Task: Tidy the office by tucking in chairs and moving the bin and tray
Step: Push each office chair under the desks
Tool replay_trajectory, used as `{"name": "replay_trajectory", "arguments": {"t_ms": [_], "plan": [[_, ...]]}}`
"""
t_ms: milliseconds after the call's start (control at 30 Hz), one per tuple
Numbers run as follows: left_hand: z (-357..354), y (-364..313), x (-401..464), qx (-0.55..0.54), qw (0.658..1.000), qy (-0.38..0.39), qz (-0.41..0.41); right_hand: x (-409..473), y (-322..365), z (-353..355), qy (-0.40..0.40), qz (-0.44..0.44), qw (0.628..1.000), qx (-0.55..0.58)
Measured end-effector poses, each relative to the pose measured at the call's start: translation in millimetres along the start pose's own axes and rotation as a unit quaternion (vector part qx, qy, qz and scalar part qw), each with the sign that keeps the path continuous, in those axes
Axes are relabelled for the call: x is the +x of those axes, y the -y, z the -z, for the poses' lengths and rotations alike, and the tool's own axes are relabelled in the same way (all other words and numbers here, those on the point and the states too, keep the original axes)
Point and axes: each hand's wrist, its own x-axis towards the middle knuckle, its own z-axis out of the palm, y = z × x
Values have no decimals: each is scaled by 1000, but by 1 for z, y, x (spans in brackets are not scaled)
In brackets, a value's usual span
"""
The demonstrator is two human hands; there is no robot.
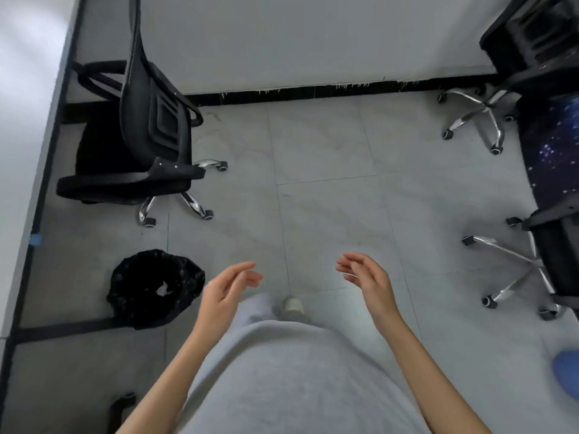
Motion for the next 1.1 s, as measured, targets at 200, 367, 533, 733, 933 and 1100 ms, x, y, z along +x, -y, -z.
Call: {"name": "replay_trajectory", "arguments": {"t_ms": [200,367,533,733,933,1100], "plan": [[17,-11,92,-17,995,-80,52,154,111,-28,53,102,993,13],[18,-43,233,-25,992,-111,49,291,159,-53,48,104,993,-5],[16,-124,383,-14,993,-113,10,386,196,-61,26,51,998,-19],[9,-215,515,-18,993,-110,-44,483,249,-57,43,29,997,-50],[-2,-241,583,-56,970,-234,-40,612,319,-95,189,60,968,-156],[-28,-239,587,-155,894,-418,31,680,397,-180,394,122,877,-249]]}}
